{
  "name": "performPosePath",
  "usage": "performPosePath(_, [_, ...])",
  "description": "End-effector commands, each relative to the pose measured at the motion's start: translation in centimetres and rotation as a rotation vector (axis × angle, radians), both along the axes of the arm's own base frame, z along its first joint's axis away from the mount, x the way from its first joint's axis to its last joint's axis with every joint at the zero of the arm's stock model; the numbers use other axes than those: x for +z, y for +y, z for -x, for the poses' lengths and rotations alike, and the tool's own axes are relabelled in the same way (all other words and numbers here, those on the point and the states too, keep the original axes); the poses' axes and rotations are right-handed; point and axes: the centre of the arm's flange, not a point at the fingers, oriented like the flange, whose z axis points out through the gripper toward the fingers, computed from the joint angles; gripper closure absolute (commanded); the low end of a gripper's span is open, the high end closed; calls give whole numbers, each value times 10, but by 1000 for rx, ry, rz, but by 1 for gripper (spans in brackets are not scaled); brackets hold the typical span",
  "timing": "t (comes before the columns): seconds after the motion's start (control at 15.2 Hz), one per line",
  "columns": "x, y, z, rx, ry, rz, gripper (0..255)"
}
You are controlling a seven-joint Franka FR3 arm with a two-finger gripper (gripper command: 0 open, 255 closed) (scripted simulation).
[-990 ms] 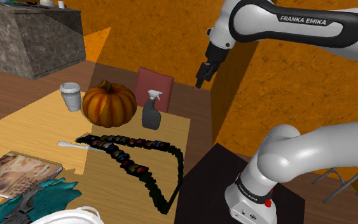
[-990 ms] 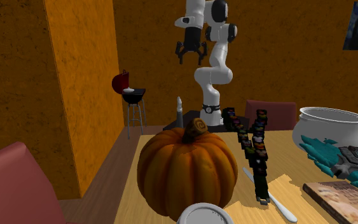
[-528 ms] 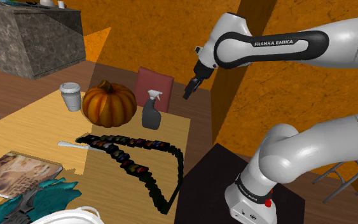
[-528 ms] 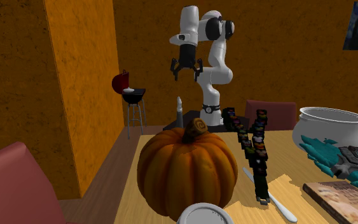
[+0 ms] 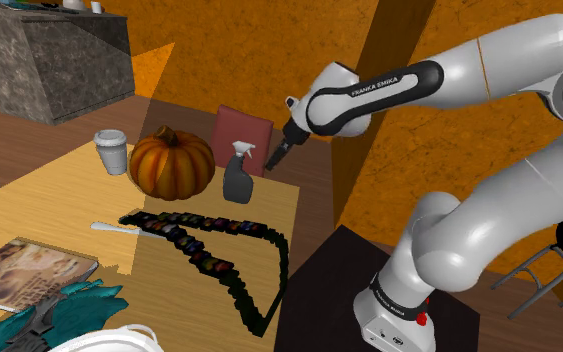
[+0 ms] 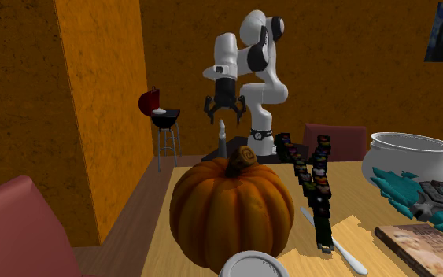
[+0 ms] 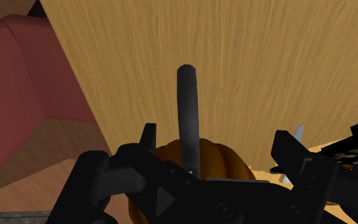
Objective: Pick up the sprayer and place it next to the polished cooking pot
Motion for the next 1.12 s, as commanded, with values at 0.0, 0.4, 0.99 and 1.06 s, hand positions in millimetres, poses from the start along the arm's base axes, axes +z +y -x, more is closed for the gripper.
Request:
performPosePath(0.0, [-20, -2, -17, 37, -38, -11, 0])
performPosePath(0.4, [-75, 4, -62, 144, -129, -53, 0])
performPosePath(0.99, [-109, 15, -80, 144, -129, -53, 0])
performPosePath(1.06, [-109, 15, -80, 144, -129, -53, 0])
